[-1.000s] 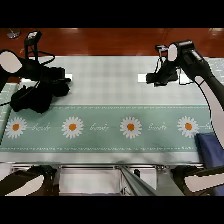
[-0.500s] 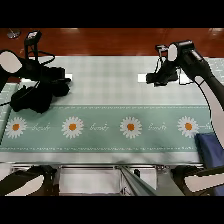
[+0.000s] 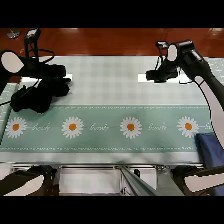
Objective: Fold the shirts.
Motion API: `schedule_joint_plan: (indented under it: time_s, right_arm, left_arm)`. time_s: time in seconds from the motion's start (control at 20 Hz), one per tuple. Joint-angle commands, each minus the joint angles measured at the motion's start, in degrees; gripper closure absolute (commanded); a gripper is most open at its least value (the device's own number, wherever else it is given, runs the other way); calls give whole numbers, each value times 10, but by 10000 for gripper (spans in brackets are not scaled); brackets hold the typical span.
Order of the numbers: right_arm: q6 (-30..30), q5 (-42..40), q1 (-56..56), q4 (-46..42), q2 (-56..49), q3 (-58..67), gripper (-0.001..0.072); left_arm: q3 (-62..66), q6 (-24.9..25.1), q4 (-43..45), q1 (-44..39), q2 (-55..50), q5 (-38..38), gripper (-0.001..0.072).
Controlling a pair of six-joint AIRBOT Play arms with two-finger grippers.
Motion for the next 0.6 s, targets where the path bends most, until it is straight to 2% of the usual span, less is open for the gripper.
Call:
schedule_joint_plan:
  time_s: [0.0, 0.05, 0.2, 0.35, 0.45, 0.55]
  right_arm:
    - [10, -86, 0, -37, -4, 0, 95]
    - [6, -91, 0, -42, -7, 0, 91]
    - [4, -87, 0, -61, -17, 0, 91]
    - [3, -72, 0, -70, -25, 0, 91]
    - [-1, -60, 0, -75, -28, 0, 91]
    - [-3, -48, 0, -73, -28, 0, 92]
  left_arm:
    - [0, 16, 0, 2, -13, 96, 227]
    - [0, 28, 3, 5, -15, 98, 5]
    - [0, 47, 65, 23, -16, 103, 6]
    - [0, 66, 104, 54, -16, 54, 5]
    - [0, 37, 150, 87, -18, 10, 3]
    - [-2, 16, 160, 143, -25, -26, 3]
